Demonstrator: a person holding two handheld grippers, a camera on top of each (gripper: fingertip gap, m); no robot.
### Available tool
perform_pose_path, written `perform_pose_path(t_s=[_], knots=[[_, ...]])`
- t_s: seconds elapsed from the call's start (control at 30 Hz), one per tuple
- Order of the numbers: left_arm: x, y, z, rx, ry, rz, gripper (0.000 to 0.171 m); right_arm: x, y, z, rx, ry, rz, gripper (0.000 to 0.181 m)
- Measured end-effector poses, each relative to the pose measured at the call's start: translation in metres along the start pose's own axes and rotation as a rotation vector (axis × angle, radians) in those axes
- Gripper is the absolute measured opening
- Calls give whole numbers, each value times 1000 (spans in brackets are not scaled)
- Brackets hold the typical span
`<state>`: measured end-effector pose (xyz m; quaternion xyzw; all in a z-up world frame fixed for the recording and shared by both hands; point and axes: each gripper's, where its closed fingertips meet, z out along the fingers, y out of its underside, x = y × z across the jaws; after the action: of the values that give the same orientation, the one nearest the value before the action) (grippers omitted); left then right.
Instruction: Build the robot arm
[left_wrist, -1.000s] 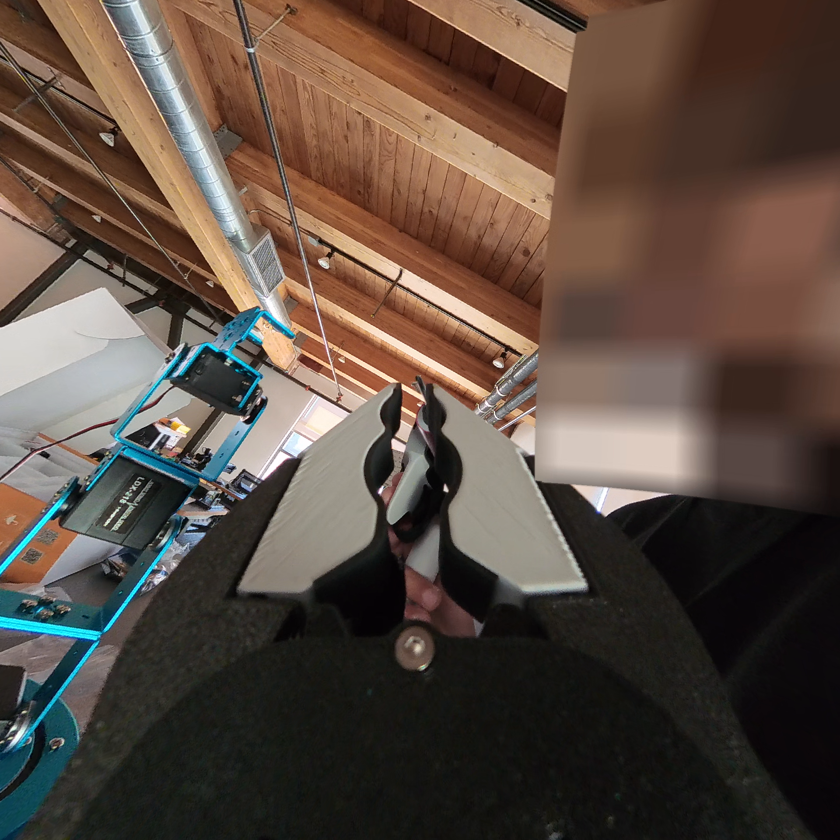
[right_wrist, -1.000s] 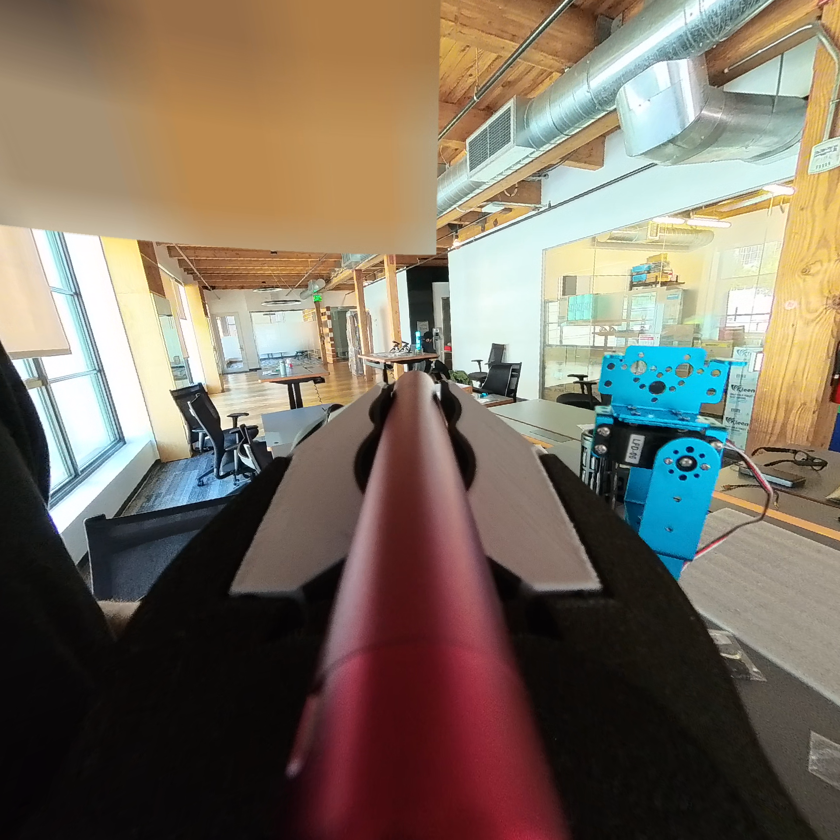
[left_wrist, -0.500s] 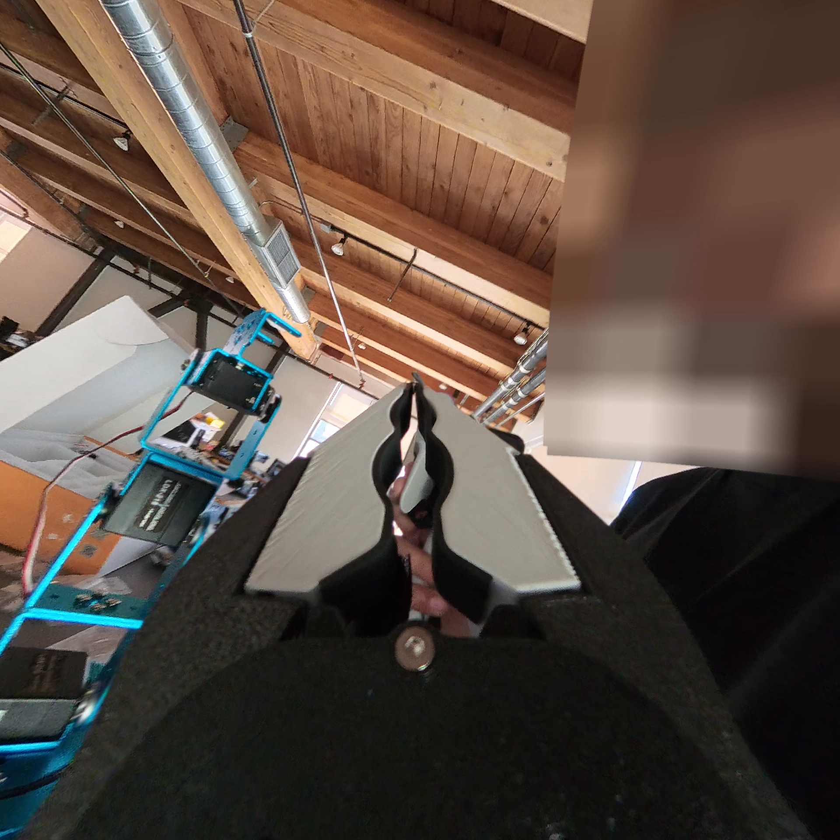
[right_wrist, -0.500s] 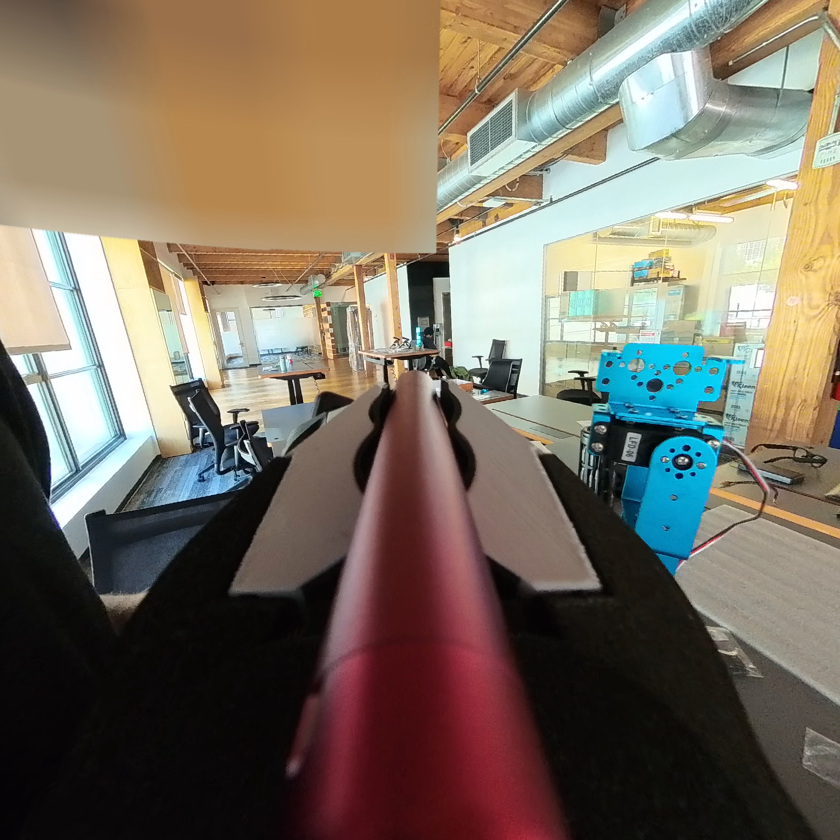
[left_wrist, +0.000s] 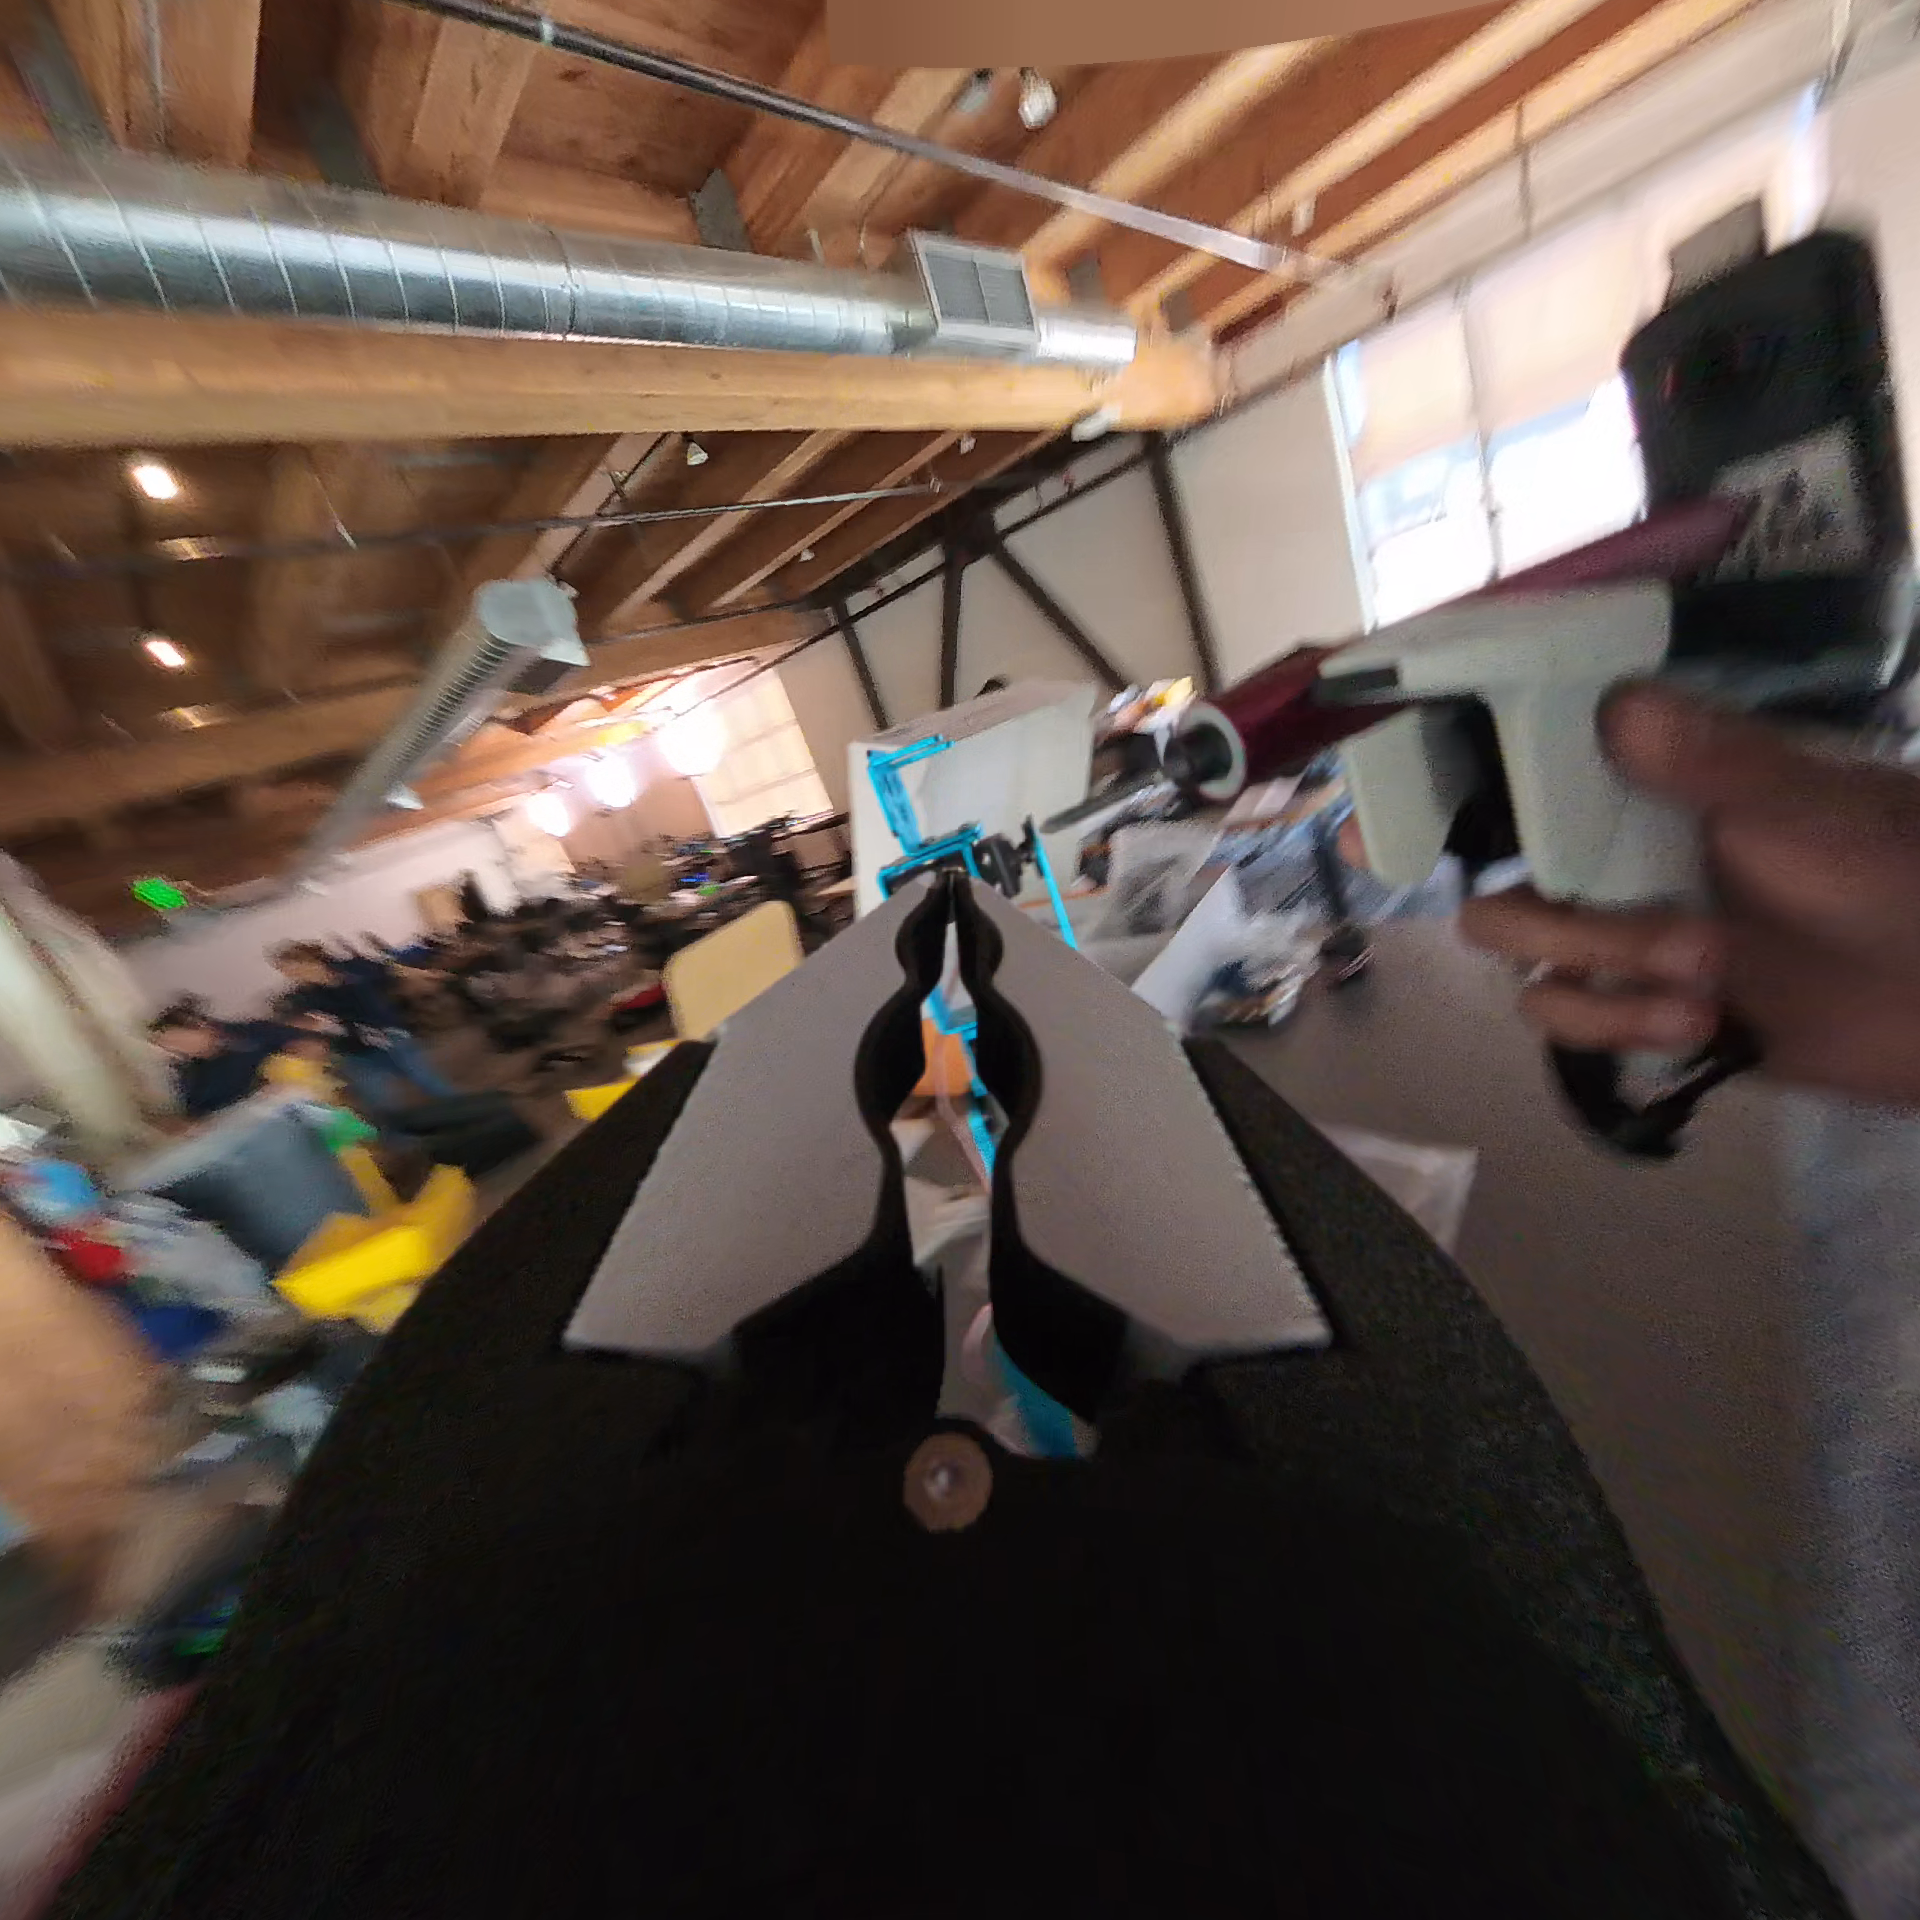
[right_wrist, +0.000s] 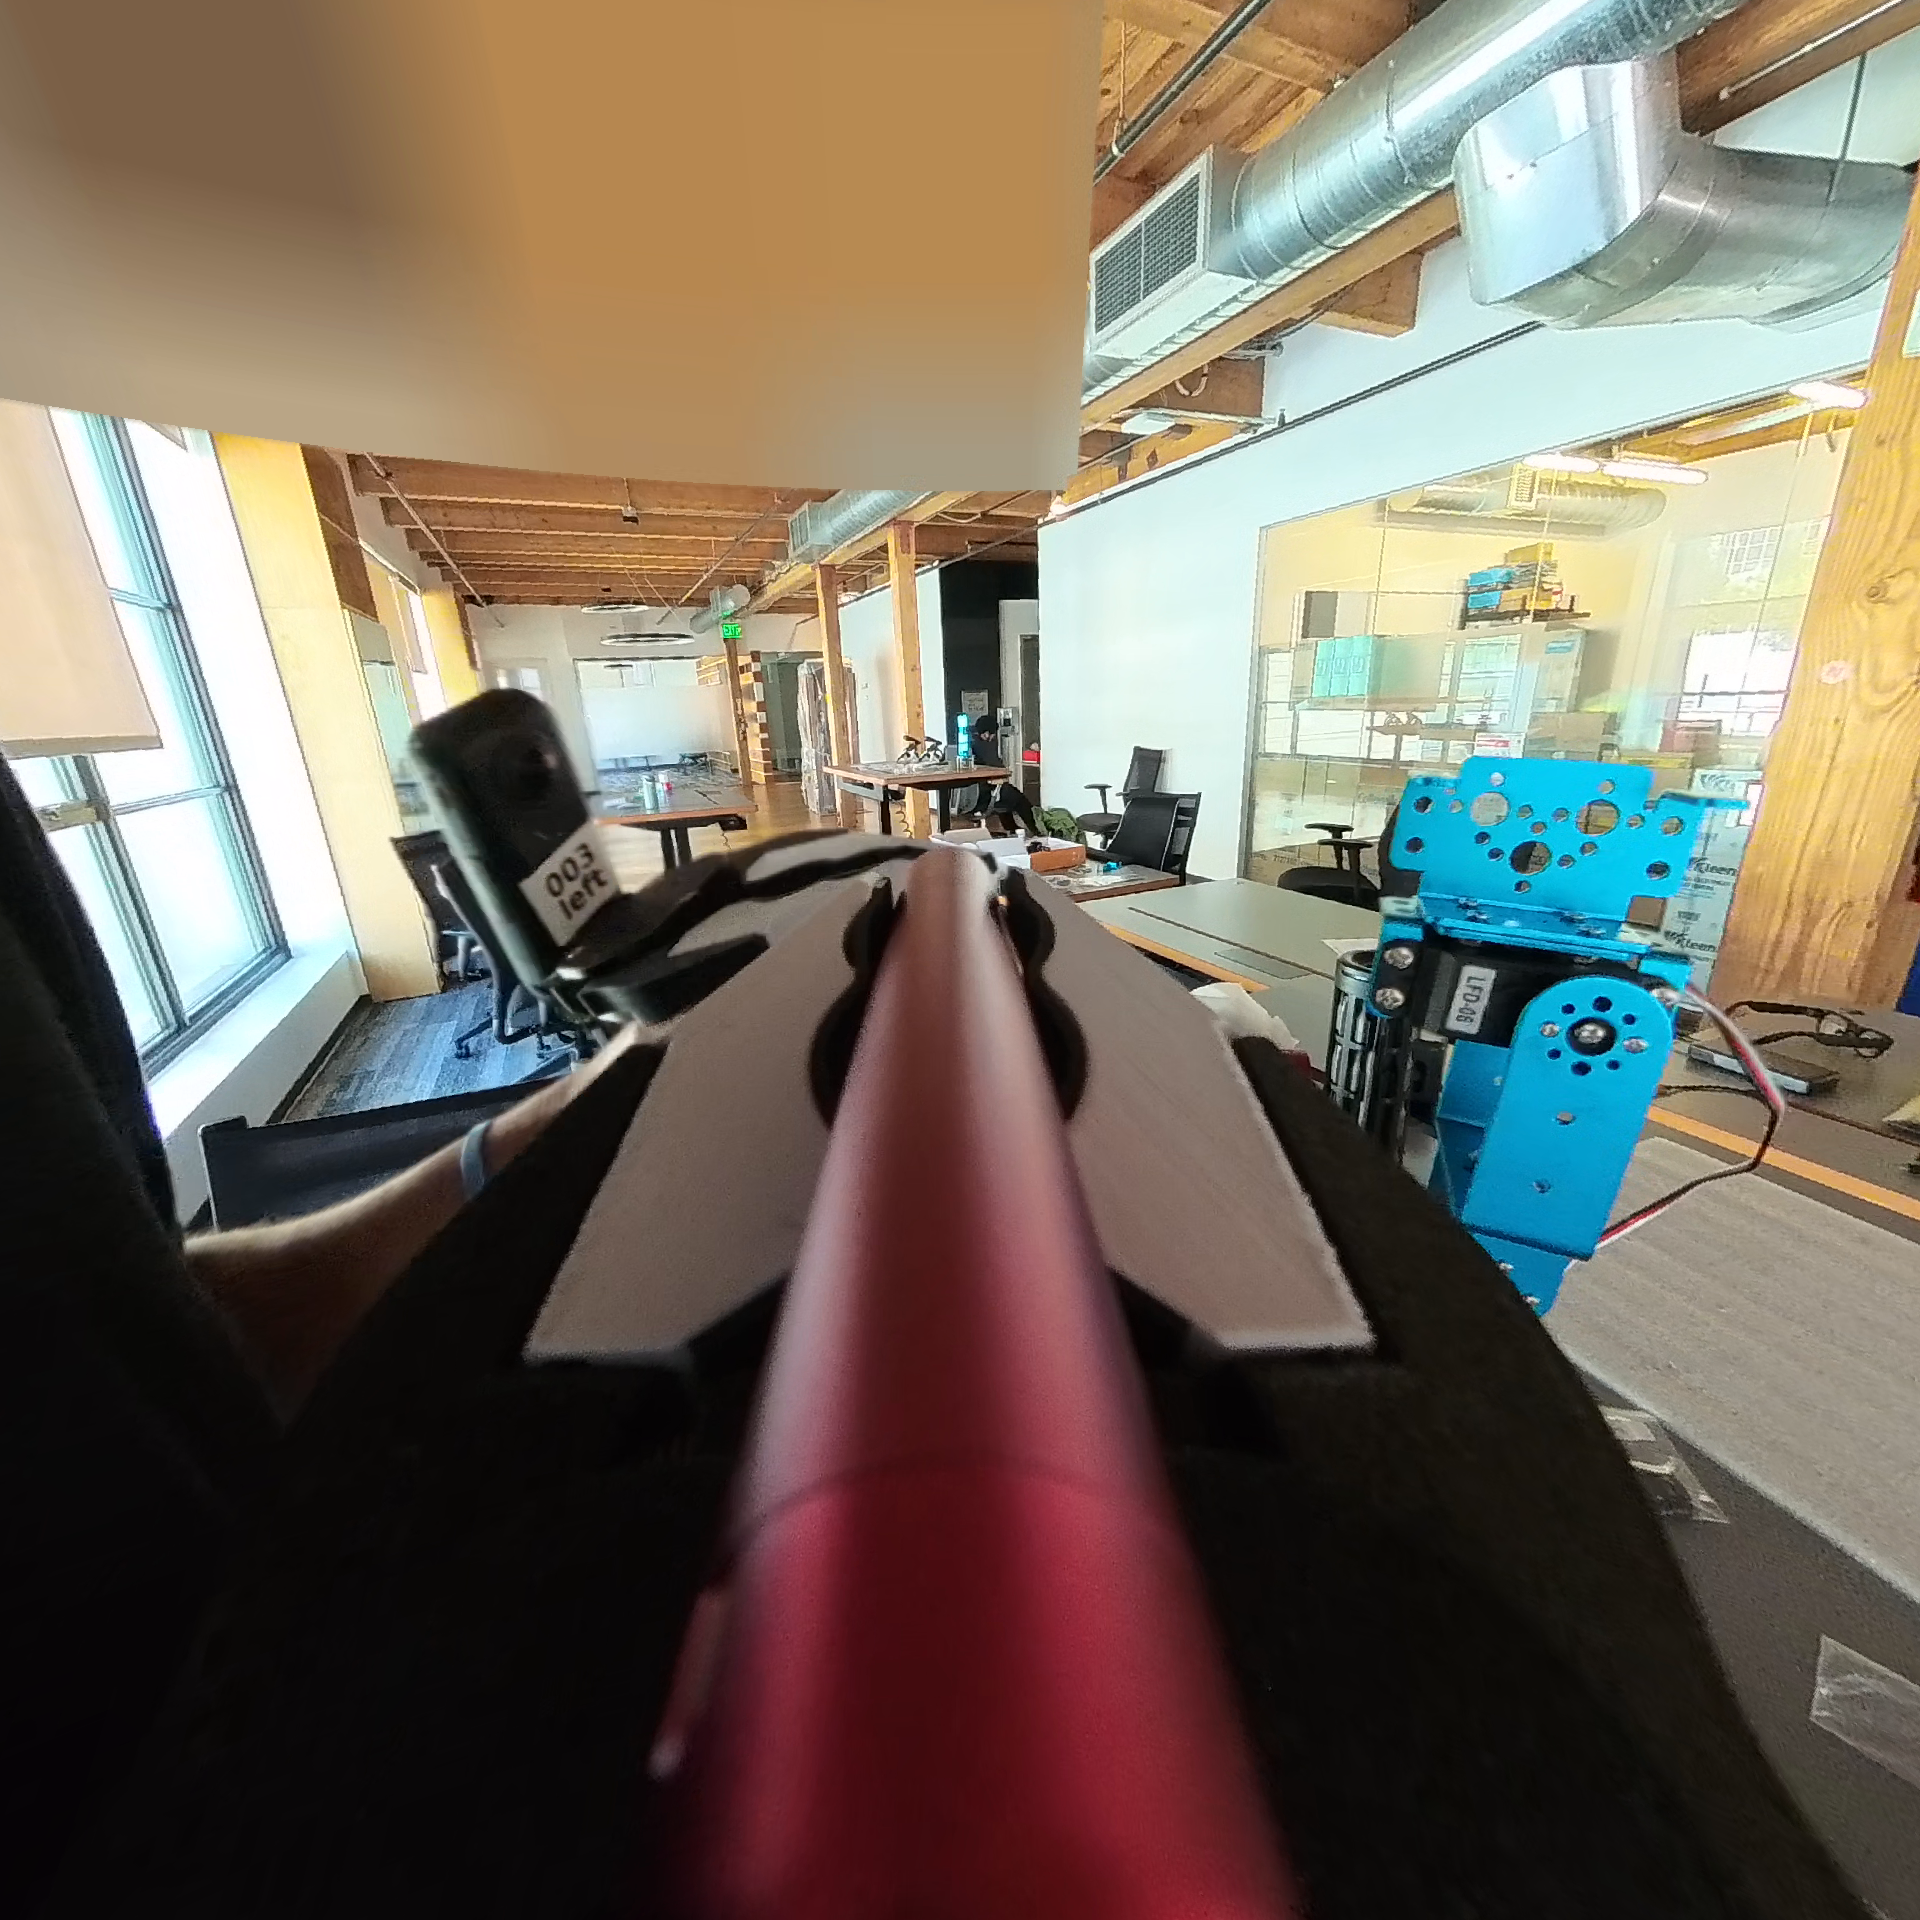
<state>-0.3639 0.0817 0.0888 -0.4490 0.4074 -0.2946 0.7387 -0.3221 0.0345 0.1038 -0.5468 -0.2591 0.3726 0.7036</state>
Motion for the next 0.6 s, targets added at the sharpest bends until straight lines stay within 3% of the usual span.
perform_pose_path(t_s=[0.13,0.6], knots=[[7,-1,1,-82,10,288,0,3,-1,0,7,8,9,23],[8,1,1,-135,-5,404,0,6,-2,-2,19,34,-34,22]])
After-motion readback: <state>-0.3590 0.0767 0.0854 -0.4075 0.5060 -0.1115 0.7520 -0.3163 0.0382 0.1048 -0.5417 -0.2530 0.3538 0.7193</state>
